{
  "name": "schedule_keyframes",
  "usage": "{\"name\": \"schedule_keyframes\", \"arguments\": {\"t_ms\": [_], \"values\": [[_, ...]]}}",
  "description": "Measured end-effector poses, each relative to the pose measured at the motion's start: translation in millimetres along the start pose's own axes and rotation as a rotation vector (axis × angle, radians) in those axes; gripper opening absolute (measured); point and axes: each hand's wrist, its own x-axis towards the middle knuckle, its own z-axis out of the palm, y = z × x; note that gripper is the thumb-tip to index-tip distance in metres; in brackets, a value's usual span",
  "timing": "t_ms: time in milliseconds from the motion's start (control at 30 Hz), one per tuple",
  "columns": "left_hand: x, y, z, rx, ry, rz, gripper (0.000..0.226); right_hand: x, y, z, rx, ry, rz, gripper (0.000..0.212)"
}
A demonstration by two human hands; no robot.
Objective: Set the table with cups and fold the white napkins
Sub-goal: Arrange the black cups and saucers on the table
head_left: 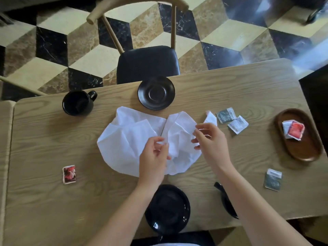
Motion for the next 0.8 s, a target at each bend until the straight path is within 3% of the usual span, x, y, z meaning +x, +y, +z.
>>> {"name": "schedule_keyframes", "arguments": {"t_ms": [100, 233, 333, 433, 567, 667, 800], "values": [[-39, -26, 10, 0.052, -0.169, -0.077, 0.010, -40, 23, -15, -0.068, 0.036, 0.012, 0.013], [-79, -49, 19, 0.047, -0.473, -0.303, 0.011, -101, 64, -45, -0.218, 0.123, 0.066, 0.012], [-103, -59, 29, 0.094, -0.578, -0.340, 0.017, -143, 94, -73, -0.366, 0.230, 0.077, 0.014], [-112, -62, 46, 0.167, -0.583, -0.265, 0.033, -164, 117, -100, -0.450, 0.409, 0.088, 0.020], [-109, -63, 81, 0.271, -0.529, -0.157, 0.064, -170, 144, -127, -0.308, 0.566, 0.211, 0.038], [-105, -64, 111, 0.328, -0.518, -0.155, 0.081, -161, 157, -137, -0.204, 0.504, 0.288, 0.053], [-98, -69, 140, 0.336, -0.469, -0.181, 0.083, -149, 170, -138, -0.007, 0.307, 0.356, 0.056]]}}
